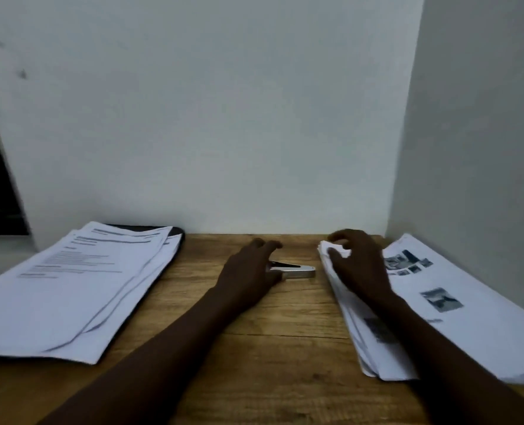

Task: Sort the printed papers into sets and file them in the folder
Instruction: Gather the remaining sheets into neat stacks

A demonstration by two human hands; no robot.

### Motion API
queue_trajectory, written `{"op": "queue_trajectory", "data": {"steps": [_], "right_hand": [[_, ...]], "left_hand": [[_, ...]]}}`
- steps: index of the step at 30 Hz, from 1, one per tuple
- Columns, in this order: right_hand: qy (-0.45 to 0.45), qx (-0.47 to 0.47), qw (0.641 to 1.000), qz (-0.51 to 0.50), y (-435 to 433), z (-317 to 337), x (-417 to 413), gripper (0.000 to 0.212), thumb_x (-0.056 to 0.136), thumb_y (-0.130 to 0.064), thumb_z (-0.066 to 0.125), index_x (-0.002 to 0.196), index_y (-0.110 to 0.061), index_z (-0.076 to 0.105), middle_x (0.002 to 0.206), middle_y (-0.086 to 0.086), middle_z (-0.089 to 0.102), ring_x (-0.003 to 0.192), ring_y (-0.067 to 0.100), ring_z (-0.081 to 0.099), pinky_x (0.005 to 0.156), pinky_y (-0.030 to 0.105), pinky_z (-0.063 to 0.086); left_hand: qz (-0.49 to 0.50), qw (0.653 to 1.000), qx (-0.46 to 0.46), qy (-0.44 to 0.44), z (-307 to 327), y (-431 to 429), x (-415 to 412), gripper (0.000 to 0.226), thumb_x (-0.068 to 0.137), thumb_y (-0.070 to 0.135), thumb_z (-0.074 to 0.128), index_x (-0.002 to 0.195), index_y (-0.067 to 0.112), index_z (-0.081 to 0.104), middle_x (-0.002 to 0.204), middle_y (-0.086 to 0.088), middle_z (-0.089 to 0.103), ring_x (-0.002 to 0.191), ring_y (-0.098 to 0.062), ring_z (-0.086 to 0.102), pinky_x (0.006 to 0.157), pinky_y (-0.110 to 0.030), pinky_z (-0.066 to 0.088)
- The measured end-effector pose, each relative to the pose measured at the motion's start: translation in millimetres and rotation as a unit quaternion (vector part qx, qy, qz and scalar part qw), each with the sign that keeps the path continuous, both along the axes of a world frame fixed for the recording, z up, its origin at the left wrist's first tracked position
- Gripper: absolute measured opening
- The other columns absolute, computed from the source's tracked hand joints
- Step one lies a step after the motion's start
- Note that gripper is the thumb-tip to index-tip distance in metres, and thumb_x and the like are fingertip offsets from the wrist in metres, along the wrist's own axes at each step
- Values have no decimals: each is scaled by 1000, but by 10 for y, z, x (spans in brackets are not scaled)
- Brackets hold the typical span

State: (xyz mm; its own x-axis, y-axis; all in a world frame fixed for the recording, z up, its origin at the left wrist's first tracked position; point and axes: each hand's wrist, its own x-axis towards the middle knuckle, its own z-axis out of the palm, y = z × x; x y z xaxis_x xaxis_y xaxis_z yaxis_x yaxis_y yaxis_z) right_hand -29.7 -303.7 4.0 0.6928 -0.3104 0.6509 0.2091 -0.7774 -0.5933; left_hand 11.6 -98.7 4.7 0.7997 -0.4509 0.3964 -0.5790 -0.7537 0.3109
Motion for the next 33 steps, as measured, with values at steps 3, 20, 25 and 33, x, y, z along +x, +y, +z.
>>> {"op": "queue_trajectory", "data": {"steps": [3,20,25,33], "right_hand": [[13,-5,1000,-2,17,16,-55,16,84,-19,68,99,-14,71,101,4,70,83,14,59,74,24,36],[332,261,864,275,2350,246,54,36,88,-34,68,113,-9,56,101,7,61,88,22,68,86,39,57],[327,266,865,271,2801,71,175,57,68,-55,74,103,-13,60,99,3,68,89,20,69,75,34,59],[320,371,832,260,2813,-74,270,67,69,-38,77,121,-1,56,115,10,66,93,24,69,79,39,60]], "left_hand": [[46,999,19,-9,88,380,127,60,87,50,64,140,33,41,141,-1,47,125,-20,48,96,-37,46],[456,886,4,80,264,3106,106,73,88,63,54,145,22,35,148,-18,33,136,-41,30,108,-57,26],[458,880,-40,117,149,3387,69,79,86,63,56,148,22,28,142,-18,42,131,-40,39,106,-52,31],[356,934,-13,-3,12,3074,21,70,88,54,58,148,38,27,140,-4,52,126,-31,50,101,-42,39]]}}
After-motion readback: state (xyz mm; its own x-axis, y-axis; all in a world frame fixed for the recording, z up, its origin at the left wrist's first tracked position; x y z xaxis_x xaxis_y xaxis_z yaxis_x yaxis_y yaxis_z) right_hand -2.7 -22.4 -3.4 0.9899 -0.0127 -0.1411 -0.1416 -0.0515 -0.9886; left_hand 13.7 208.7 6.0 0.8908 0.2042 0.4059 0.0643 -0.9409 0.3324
